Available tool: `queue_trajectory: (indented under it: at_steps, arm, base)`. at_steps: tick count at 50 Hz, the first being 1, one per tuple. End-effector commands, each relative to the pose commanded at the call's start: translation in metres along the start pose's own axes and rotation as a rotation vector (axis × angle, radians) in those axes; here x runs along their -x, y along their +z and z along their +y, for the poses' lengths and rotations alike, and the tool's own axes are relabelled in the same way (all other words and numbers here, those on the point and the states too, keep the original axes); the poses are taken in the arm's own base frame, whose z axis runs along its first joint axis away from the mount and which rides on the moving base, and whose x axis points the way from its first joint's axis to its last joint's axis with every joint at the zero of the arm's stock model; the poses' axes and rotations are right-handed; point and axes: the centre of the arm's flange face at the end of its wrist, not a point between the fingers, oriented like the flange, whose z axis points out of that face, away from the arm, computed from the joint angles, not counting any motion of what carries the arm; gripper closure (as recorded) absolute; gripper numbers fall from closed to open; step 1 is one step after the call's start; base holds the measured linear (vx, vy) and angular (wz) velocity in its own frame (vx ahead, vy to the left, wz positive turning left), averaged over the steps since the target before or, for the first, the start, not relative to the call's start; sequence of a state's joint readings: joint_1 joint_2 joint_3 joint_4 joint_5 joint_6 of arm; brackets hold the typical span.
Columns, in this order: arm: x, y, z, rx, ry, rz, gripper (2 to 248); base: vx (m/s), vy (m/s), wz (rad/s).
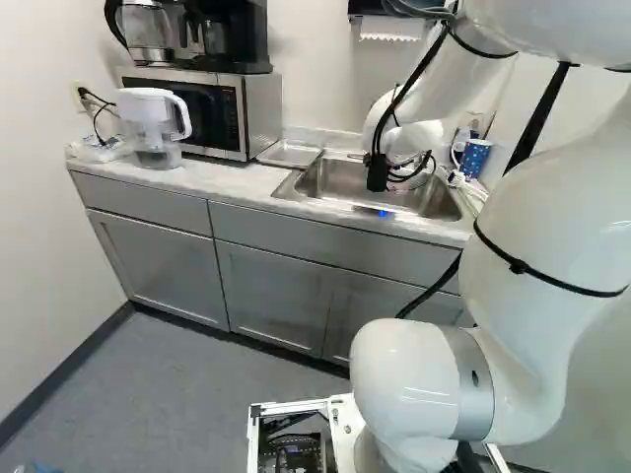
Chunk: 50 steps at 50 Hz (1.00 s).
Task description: Rinse the cup and place it in the tray
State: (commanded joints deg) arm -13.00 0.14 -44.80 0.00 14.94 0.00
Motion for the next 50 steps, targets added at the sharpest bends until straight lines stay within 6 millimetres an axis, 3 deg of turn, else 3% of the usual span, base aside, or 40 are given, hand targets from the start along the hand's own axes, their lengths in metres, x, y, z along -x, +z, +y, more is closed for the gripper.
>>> queue_trajectory:
  at_steps: [28,50]
  arm:
    - [0.003,-0.007,-0.042,-0.077,-0.044,0.001,128]
    - [-0.014,-0.020,-0.065,-0.120,-0.066,0.046,128]
  base:
    - [0.000,0.000,0.000]
    - [0.000,0.000,0.000]
